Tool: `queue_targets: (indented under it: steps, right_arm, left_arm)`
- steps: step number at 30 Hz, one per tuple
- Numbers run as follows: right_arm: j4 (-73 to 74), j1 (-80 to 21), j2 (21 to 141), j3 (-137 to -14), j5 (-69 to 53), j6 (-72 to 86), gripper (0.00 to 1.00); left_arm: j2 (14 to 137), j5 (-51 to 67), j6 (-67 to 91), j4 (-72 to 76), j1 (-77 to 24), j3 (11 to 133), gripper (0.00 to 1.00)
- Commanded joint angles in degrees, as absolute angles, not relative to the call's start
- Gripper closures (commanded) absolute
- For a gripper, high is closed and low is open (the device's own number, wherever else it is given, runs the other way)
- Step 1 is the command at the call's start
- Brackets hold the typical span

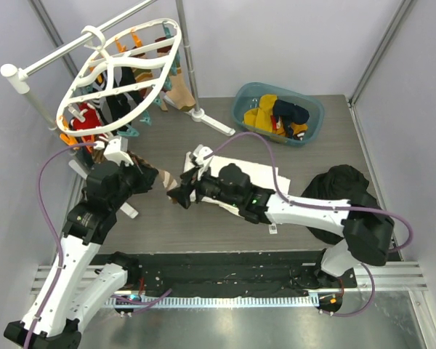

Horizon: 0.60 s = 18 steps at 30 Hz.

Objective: Remove the socks clipped to the hanger

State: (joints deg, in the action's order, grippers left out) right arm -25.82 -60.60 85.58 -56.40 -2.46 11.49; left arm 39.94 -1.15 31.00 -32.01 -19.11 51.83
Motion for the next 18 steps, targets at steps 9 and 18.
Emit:
queue_targets:
  steps: [9,18]
  right_arm:
    - [-31.0,-63.6,97.5,-70.2,15.5,5.4,0.93]
    - [-33.3,-63.6,93.3,-66.9,16.8,6.9,0.99]
  left_arm:
    - [37.5,10.9,36.3,-31.9,-18.9,55.8,1.0]
    - [33.5,-5.7,36.9,-43.3,-18.9,63.2,0.39]
